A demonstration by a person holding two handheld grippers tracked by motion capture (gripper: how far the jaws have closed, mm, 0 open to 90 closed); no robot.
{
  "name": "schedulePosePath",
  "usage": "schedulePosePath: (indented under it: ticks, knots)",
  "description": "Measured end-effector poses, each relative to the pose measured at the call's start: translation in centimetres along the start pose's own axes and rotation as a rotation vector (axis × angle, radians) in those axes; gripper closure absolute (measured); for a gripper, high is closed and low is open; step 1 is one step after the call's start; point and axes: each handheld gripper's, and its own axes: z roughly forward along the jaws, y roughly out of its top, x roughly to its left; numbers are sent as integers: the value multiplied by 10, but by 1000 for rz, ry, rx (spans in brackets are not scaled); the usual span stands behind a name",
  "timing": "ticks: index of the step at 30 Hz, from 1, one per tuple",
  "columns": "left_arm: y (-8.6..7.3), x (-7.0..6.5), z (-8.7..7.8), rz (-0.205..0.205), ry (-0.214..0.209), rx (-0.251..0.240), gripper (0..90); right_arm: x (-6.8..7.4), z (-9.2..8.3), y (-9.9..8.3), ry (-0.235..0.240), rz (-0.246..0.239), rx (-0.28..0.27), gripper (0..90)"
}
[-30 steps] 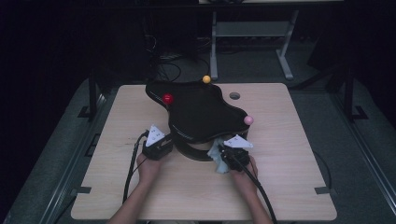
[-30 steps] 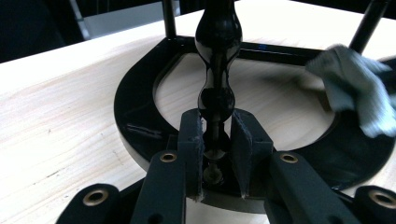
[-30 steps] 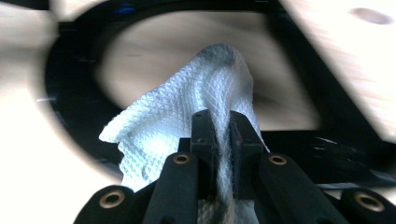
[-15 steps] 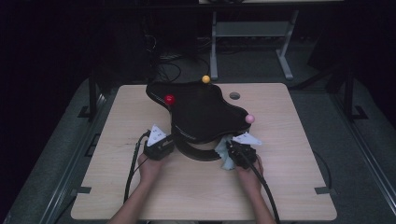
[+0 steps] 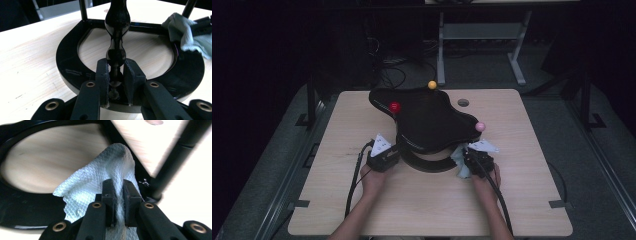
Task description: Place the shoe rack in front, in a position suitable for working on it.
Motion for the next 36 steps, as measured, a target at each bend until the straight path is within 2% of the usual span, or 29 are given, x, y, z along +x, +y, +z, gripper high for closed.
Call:
schedulePosePath:
  ticks: [2,4,5,6,7,9,12,20,25,27,33,36]
  knots:
    - [0,0,0,-2,-2,0,749,4,-1,-1,-5,-2,-1,816]
    - [0,0,0,-5,-3,-1,749,14,-2,-2,70,-17,0,816]
    - [0,1,0,-5,-3,-1,749,20,-3,-3,89,-48,1,816]
    - [0,1,0,-6,-4,-1,749,26,-4,-3,79,-81,4,816]
    - [0,1,0,-6,-5,0,749,27,-6,-3,73,-88,4,816]
    - [0,1,0,-6,-6,1,748,23,-9,-5,73,-56,-8,817]
    - [0,1,0,-5,-10,0,749,20,-20,-12,86,-15,-60,819]
    - [0,1,0,-5,-10,1,749,31,-54,-28,73,10,-202,822]
    - [0,1,0,-7,-12,2,749,39,-83,-37,76,88,-367,822]
    - [0,1,0,-7,-13,3,749,43,-93,-38,80,105,-420,822]
    - [0,0,0,-12,-15,2,750,54,-113,-26,104,96,-513,823]
    - [0,1,0,-15,-19,0,750,60,-119,-15,148,80,-558,823]
